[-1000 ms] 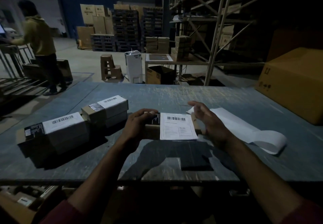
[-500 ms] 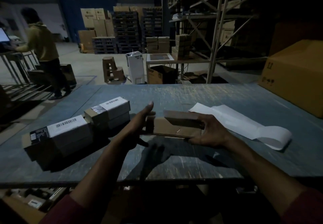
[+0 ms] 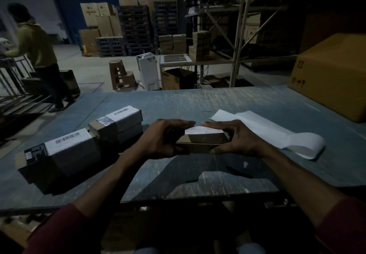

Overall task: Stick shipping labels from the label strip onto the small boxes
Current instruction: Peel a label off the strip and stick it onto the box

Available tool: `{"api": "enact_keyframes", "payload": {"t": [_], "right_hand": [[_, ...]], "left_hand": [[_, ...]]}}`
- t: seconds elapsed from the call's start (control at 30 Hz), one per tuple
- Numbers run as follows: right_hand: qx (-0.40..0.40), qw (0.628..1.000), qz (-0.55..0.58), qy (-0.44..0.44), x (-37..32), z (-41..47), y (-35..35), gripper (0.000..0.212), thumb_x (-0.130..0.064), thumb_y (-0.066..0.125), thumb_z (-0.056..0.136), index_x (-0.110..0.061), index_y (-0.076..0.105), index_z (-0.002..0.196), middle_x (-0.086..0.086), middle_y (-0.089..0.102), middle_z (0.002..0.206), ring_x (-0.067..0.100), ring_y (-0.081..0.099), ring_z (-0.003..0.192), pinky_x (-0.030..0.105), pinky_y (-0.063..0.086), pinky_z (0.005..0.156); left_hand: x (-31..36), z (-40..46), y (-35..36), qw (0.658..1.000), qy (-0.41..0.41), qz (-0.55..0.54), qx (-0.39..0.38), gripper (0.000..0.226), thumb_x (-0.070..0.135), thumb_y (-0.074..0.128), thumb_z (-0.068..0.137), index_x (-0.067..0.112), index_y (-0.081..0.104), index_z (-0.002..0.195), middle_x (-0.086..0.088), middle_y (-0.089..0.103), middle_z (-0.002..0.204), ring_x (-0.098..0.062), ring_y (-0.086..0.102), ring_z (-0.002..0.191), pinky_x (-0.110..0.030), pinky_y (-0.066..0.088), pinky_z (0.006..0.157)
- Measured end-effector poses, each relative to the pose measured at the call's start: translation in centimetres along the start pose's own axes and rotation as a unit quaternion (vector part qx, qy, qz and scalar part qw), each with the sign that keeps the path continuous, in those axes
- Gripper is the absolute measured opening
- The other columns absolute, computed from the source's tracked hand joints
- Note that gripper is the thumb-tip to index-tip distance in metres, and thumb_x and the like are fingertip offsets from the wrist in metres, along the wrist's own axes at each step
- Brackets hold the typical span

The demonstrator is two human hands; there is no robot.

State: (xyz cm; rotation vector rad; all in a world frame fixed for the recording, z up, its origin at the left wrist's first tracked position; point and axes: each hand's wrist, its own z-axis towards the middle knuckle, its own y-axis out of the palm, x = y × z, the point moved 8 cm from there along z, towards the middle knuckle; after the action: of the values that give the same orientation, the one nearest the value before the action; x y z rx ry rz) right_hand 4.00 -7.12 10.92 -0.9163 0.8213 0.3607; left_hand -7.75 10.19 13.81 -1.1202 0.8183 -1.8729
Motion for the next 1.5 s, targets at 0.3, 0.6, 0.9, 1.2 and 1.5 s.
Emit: {"api": "enact_keyframes", "payload": {"t": [0.3, 0.6, 0.9, 1.2, 1.5], "right_hand": [[-0.042, 0.999, 0.002, 0.002, -0.9, -0.2, 0.5, 0.058, -0.011, 0.086, 0.083, -0.027, 0.069, 0.136, -0.018, 0.055, 0.151, -0.004, 0.046, 0.142, 0.017, 0.043, 0.111], [-0.056, 0.998, 0.037, -0.008, -1.5, -0.7, 0.7, 0.039, -0.015, 0.08, 0.088, -0.023, 0.076, 0.126, -0.014, 0.041, 0.164, 0.003, 0.033, 0.153, 0.041, 0.034, 0.125], [-0.043, 0.997, 0.063, 0.011, -1.5, -1.4, -0.3, 0.071, -0.014, 0.085, 0.081, -0.028, 0.059, 0.146, -0.018, 0.042, 0.162, 0.002, 0.035, 0.152, 0.033, 0.043, 0.119], [-0.065, 0.996, 0.064, 0.016, -1.4, -1.5, 0.2, 0.038, -0.01, 0.084, 0.083, -0.029, 0.081, 0.116, -0.015, 0.044, 0.162, 0.002, 0.036, 0.151, 0.035, 0.043, 0.119], [-0.032, 0.998, 0.056, -0.013, -1.7, -1.7, 0.9, 0.033, -0.001, 0.088, 0.078, -0.018, 0.072, 0.101, -0.004, 0.062, 0.146, 0.014, 0.055, 0.139, 0.051, 0.053, 0.108]], "left_hand": [[-1.0, -1.3, 0.6, 0.99, -0.053, -0.132, -0.012, 0.069, 0.027, 0.092, 0.078, 0.022, 0.065, 0.141, 0.008, 0.068, 0.14, -0.005, 0.064, 0.128, -0.04, 0.055, 0.108], [0.0, -2.1, 1.0, 0.979, -0.012, -0.202, -0.007, 0.053, 0.012, 0.083, 0.087, 0.01, 0.067, 0.137, 0.0, 0.061, 0.147, -0.014, 0.055, 0.141, -0.045, 0.048, 0.116], [1.3, -2.3, 1.6, 0.982, 0.013, -0.182, -0.045, 0.084, 0.021, 0.074, 0.096, 0.024, 0.025, 0.164, 0.007, 0.034, 0.168, -0.013, 0.036, 0.154, -0.046, 0.039, 0.122], [1.5, -2.8, 2.1, 0.981, 0.027, -0.178, -0.072, 0.044, 0.018, 0.068, 0.1, 0.021, 0.062, 0.144, 0.004, 0.046, 0.161, -0.008, 0.046, 0.147, -0.042, 0.048, 0.116], [1.2, -2.4, 3.2, 0.983, 0.0, -0.114, -0.145, 0.068, 0.013, 0.065, 0.101, 0.04, 0.038, 0.157, 0.008, 0.034, 0.167, -0.005, 0.035, 0.151, -0.031, 0.039, 0.121]]}}
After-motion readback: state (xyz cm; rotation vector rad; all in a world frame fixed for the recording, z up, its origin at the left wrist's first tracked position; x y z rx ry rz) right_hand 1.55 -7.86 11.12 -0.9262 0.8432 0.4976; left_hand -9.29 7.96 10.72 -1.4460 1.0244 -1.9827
